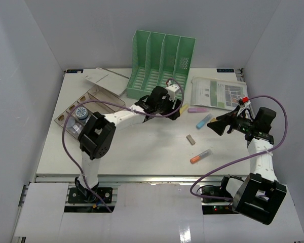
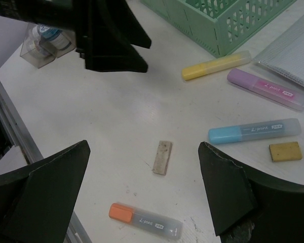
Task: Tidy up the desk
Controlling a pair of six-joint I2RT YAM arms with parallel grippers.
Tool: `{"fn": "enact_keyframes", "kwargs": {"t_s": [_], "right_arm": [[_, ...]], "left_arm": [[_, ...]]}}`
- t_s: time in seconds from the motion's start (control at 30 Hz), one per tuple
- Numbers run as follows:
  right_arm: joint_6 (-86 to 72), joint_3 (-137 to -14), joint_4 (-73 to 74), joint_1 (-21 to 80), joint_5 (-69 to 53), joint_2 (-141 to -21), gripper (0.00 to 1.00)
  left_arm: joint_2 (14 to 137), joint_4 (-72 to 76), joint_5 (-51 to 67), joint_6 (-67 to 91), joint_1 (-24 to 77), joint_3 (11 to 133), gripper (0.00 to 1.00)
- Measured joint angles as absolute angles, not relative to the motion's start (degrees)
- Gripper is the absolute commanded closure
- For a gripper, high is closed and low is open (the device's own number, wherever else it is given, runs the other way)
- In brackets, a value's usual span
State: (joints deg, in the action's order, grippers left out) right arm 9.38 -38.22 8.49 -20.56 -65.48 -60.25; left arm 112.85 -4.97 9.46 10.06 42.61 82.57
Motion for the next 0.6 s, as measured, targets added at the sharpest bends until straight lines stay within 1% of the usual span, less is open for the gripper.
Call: {"fn": "enact_keyframes", "kwargs": {"t_s": [0.13,0.3,0.4,0.6], "right_arm": [[8.90,-38.22,8.29,-20.99,-66.88,-59.74,0.06],[8.26,-38.22,7.76,-20.99,-67.85,-59.57,0.06],[8.03,-38.22,7.50,-20.99,-68.12,-59.57,0.06],[7.86,-38.22,7.43,-20.99,-68.38,-59.59,0.06]], "left_arm": [[122.87,-4.32,7.10,6.04,42.61,90.85,0.28],[131.29,-5.76,5.60,2.76,42.61,97.95,0.31],[134.24,-6.41,4.84,1.81,42.66,101.69,0.33],[135.64,-6.40,2.62,-0.27,43.37,104.82,0.38]]}}
